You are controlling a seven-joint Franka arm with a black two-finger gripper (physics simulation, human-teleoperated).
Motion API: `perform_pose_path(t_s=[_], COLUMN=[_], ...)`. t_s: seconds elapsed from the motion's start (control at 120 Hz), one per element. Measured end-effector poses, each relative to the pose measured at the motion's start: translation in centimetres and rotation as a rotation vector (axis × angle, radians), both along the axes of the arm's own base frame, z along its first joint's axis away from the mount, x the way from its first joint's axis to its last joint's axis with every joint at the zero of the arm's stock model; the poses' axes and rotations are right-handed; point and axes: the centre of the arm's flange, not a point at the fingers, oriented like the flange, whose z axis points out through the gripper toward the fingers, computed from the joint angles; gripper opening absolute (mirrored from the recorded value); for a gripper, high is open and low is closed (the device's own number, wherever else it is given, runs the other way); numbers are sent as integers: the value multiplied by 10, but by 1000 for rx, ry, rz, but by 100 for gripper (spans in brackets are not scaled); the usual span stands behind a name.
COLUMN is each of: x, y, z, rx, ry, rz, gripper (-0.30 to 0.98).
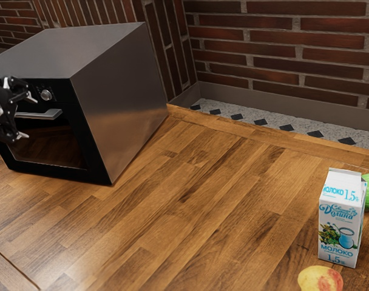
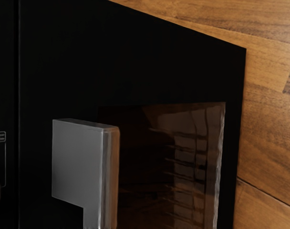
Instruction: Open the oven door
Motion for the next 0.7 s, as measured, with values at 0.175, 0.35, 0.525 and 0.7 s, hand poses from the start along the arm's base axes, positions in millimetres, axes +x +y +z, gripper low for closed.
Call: perform_pose_path(t_s=[0.175, 0.35, 0.525, 0.7], x=[-1, 1, 3, 8], y=[3, 6, 8, 14], z=[-3, -8, -14, -26], rx=[-3, -8, -14, -27], ry=[7, 15, 24, 37], rz=[-2, -6, -10, -12], gripper=[69, 69, 69, 69])
